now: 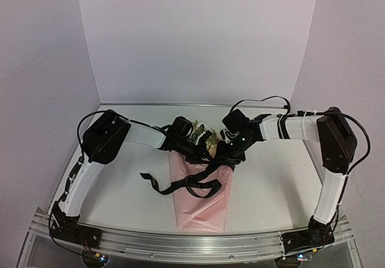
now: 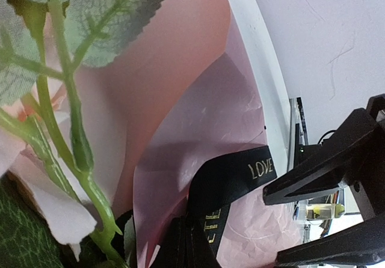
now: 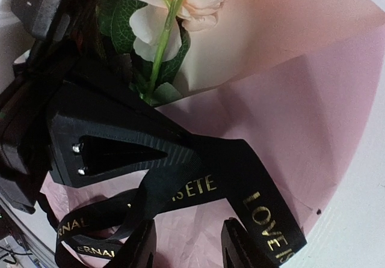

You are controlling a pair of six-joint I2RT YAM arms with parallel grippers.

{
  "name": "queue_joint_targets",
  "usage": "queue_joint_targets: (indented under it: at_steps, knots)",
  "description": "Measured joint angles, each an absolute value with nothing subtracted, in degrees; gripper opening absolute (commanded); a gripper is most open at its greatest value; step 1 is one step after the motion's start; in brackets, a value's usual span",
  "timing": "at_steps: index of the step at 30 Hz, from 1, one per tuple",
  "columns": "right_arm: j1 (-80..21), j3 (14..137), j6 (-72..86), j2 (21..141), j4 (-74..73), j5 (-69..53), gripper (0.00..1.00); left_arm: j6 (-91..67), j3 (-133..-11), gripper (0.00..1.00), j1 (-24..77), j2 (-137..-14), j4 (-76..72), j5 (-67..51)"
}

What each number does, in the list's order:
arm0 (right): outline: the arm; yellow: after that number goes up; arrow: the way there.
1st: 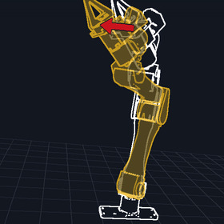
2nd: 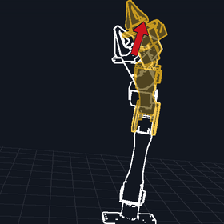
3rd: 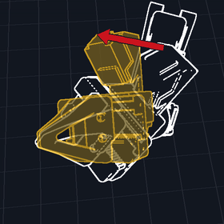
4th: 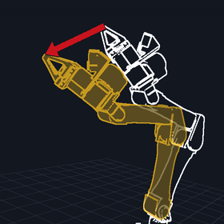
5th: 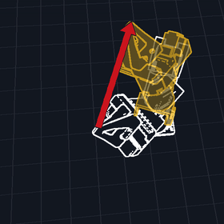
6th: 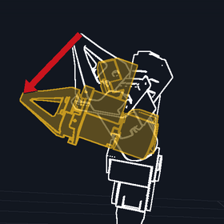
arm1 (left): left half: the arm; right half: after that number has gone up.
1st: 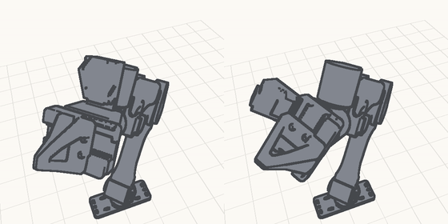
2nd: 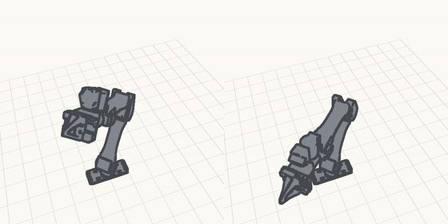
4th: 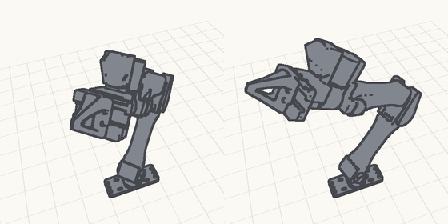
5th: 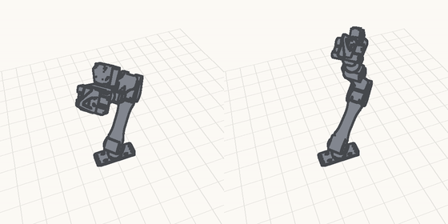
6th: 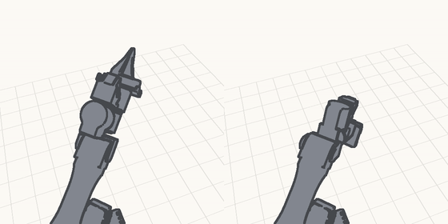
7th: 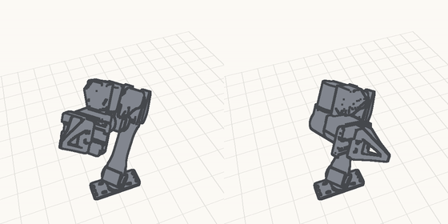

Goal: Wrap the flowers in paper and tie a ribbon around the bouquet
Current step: Cross the ribbon over the folded bouquet.

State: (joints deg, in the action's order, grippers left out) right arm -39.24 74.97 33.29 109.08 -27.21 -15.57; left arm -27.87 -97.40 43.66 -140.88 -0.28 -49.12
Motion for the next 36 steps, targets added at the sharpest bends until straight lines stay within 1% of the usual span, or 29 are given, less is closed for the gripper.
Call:
queue_joint_targets:
  at_steps: [9, 17, 24, 28, 31, 33, 34, 36]
  knots:
    - [-39.7, 76.4, 32.5, 113.8, -29.1, -15.7, 0.37, -26.5, -97.9, 0.00, 43.5, -140.9, 1.8, -51.0]
    - [-39.9, 76.5, 32.1, 113.9, -31.6, -10.3, 0.43, -26.4, -98.4, 0.00, 43.4, -140.9, 3.2, -51.3]
    - [-40.1, 79.9, 31.4, 117.1, -33.0, -9.1, 0.42, -26.1, -99.0, 0.00, 43.4, -141.1, 4.2, -51.5]
    - [-40.3, 81.9, 31.2, 118.6, -33.3, -9.4, 0.37, -25.7, -99.3, 0.00, 43.3, -141.3, 4.6, -52.0]
    - [-40.4, 82.2, 31.1, 118.9, -33.2, -9.5, 0.32, -25.7, -99.8, 0.00, 43.2, -141.6, 5.0, -52.7]
    - [-40.4, 82.3, 30.9, 118.9, -33.1, -9.8, 0.25, -25.7, -100.2, 0.00, 43.2, -141.8, 5.5, -53.0]
    - [-40.4, 82.3, 30.7, 119.0, -33.0, -9.8, 0.19, -25.7, -100.3, 0.00, 43.2, -141.8, 5.6, -53.0]
    - [-40.4, 82.3, 30.7, 119.1, -32.9, -10.0, 0.14, -25.6, -100.5, 0.00, 43.2, -141.9, 6.0, -53.1]
